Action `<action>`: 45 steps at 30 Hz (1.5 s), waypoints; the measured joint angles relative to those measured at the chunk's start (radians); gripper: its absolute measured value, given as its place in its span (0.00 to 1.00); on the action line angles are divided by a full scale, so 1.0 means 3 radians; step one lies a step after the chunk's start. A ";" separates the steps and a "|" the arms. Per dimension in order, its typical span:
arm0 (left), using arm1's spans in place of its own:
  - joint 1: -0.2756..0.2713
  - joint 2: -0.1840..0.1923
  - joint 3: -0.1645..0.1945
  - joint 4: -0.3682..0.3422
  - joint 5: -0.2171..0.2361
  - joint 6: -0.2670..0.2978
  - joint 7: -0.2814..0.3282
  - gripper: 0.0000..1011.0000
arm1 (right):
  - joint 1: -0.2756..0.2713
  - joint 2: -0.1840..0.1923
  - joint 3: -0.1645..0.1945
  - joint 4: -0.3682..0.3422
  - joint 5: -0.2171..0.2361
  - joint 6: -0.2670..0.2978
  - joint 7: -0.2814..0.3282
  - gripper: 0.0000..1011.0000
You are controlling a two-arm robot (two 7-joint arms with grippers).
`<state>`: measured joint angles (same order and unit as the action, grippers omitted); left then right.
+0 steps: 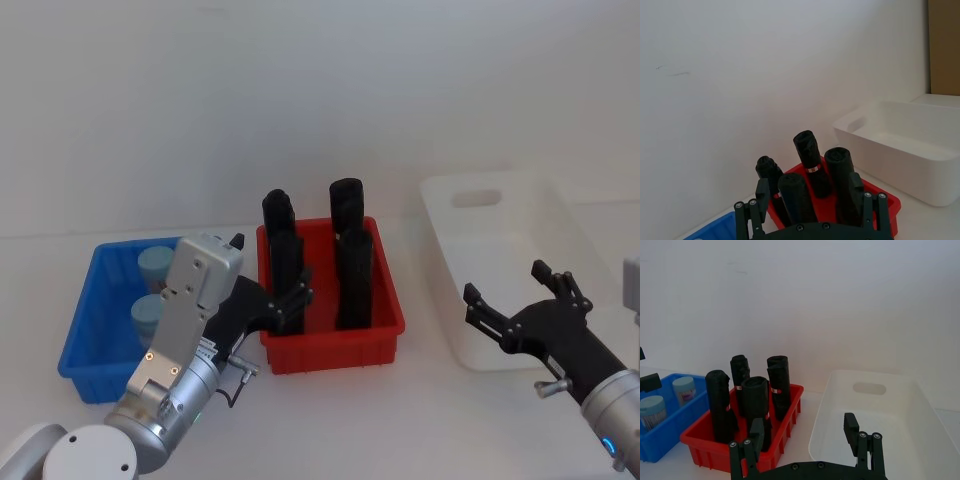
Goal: Pick the cotton swabs from the blue box and place them into the white box.
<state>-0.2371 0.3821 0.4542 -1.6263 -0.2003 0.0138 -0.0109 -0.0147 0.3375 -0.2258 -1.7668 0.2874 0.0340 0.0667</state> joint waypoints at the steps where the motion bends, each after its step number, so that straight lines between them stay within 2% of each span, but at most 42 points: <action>1: 0.0000 0.0000 0.0000 0.0000 0.0000 0.0000 0.0000 0.99 | 0.0000 0.0000 0.0000 0.0000 0.0000 0.0000 0.0000 0.99; 45: 0.0000 0.0000 0.0000 0.0000 0.0000 0.0000 0.0000 0.99 | 0.0000 0.0000 0.0000 0.0000 0.0000 0.0000 0.0000 0.99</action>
<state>-0.2371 0.3821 0.4542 -1.6262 -0.2004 0.0139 -0.0109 -0.0147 0.3375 -0.2258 -1.7668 0.2874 0.0340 0.0668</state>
